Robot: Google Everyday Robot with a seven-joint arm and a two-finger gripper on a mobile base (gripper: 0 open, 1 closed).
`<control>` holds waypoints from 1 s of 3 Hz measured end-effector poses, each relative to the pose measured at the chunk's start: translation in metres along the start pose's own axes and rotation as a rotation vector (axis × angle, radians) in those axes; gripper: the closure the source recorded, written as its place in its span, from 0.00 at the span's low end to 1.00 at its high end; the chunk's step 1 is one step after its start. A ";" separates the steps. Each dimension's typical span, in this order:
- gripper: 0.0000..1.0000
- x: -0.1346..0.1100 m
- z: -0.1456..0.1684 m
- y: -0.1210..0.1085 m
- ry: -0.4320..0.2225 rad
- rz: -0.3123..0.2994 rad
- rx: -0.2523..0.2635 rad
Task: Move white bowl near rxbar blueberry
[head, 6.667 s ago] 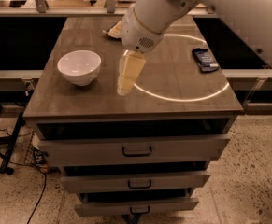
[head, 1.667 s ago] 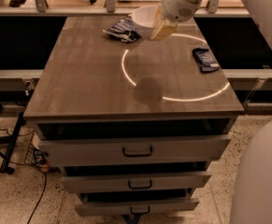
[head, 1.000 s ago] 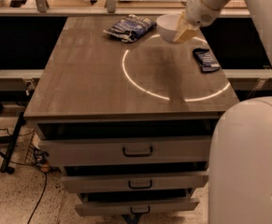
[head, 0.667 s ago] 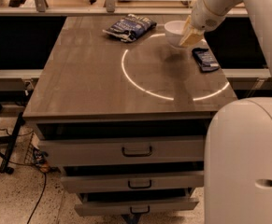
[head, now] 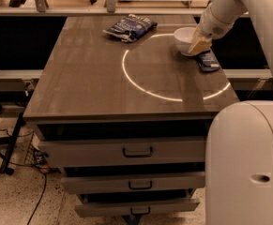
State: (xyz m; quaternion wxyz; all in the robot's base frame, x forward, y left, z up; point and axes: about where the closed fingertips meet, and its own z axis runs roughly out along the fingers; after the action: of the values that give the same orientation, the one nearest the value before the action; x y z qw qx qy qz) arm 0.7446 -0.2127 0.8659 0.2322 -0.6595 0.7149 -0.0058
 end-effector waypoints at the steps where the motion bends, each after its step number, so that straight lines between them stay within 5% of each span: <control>1: 0.28 0.004 0.005 0.001 0.001 0.013 -0.008; 2: 0.00 -0.001 -0.010 0.001 -0.020 0.013 0.013; 3: 0.00 -0.007 -0.043 -0.001 -0.045 0.003 0.070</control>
Offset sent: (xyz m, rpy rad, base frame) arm -0.0129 -0.0036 0.0149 0.0328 -0.0026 -0.0110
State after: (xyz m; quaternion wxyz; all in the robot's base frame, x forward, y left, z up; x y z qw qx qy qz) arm 0.7309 -0.2188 0.9072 0.2709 -0.6498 0.7100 -0.0155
